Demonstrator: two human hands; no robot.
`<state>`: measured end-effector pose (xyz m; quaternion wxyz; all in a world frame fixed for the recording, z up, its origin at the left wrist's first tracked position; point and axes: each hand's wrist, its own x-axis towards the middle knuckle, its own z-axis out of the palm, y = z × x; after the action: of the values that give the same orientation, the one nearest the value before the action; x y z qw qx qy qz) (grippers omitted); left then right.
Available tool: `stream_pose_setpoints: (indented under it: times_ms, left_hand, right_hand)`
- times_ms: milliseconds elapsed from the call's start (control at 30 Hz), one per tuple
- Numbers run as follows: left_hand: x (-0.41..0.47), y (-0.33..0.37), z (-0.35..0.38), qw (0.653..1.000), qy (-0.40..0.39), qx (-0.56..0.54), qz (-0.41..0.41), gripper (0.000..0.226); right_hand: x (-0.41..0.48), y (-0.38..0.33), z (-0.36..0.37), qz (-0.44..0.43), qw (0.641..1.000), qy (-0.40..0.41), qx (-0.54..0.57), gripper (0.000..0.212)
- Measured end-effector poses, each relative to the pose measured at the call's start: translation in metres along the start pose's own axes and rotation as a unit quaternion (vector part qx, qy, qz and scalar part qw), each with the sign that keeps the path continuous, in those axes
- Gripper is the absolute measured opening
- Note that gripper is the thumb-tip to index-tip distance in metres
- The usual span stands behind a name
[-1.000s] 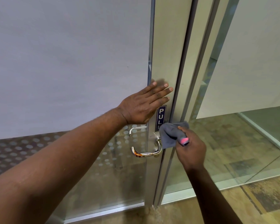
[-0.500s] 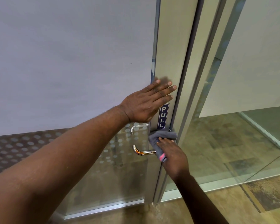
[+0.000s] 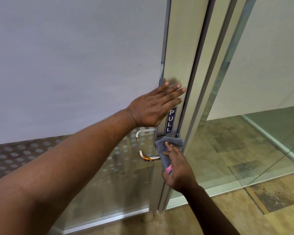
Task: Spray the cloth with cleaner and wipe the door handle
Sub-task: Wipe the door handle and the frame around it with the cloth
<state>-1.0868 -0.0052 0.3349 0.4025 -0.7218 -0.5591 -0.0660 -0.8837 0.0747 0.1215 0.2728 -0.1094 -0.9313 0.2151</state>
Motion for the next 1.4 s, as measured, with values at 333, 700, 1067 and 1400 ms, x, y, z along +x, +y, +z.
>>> stream_pose_setpoints:
  times_ms: [333, 700, 1067, 1400]
  left_hand:
    - [0.001, 0.000, 0.003, 1.000, 0.002, 0.010, -0.001, 0.049]
    - [0.002, 0.001, 0.008, 1.000, -0.013, 0.027, 0.001, 0.044]
    - [0.002, 0.001, 0.008, 1.000, -0.009, 0.012, 0.001, 0.043]
    - [0.001, -0.001, 0.011, 1.000, 0.010, 0.007, 0.007, 0.043]
  right_hand:
    - [0.022, 0.018, -0.027, 0.005, 0.998, -0.060, 0.003, 0.044]
    - [0.024, 0.063, 0.004, -0.169, 0.979, -0.021, -0.109, 0.050]
    - [0.030, 0.005, 0.043, -0.176, 0.980, -0.002, -0.093, 0.051]
    - [0.037, -0.041, 0.070, -0.113, 0.978, 0.022, -0.175, 0.052]
